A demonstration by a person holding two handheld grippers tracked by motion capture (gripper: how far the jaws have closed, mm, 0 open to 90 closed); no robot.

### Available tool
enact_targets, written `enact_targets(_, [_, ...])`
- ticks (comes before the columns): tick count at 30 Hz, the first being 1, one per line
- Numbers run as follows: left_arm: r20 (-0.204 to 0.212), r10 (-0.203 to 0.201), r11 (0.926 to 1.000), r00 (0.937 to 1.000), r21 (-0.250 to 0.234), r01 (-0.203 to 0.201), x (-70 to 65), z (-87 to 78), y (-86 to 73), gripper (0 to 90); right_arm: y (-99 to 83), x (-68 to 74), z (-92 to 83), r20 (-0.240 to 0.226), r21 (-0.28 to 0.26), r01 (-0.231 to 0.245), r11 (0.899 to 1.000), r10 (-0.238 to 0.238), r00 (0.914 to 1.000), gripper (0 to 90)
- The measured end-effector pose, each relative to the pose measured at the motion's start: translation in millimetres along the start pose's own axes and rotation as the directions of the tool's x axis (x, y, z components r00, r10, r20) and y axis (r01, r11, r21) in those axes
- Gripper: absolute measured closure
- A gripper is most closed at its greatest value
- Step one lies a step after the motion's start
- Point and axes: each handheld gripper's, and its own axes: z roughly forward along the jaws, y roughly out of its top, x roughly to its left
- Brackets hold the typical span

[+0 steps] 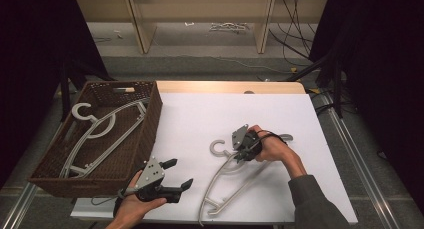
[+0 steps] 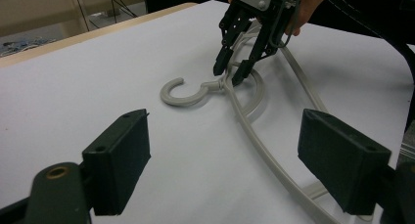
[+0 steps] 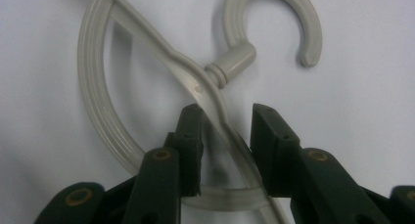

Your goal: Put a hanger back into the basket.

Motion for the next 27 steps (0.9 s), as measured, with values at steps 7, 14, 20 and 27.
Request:
enact_targets(7, [0.001, 0.005, 0.9999, 1.0000, 0.009, -0.005, 0.0, 0.4, 0.0, 19.5, 1.8, 2.7, -0.8, 0.007, 0.009, 0.122, 0.992, -0.122, 0.9925, 72.9])
enact_targets(14, [0.014, 0.019, 0.9998, 0.9997, 0.006, -0.019, 1.0, 5.7, 1.6, 20.7, 0.7, 4.4, -2.7, -0.004, 0.002, 0.180, 0.984, -0.180, 0.9837, 76.6])
enact_targets(20, [0.008, 0.019, 0.9995, 0.9998, 0.025, -0.019, 6.7, 20.0, 7.6, 22.8, 1.5, 6.7, -7.8, 0.009, -0.013, 0.162, 0.987, -0.162, 0.9867, 81.3])
enact_targets(27, [0.033, 0.017, 0.9895, 0.9993, 0.143, -0.022, 14.4, 54.9, 17.8, 28.2, 3.1, 6.3, -13.5, 0.020, -0.027, 0.180, 0.983, -0.180, 0.9835, 81.4])
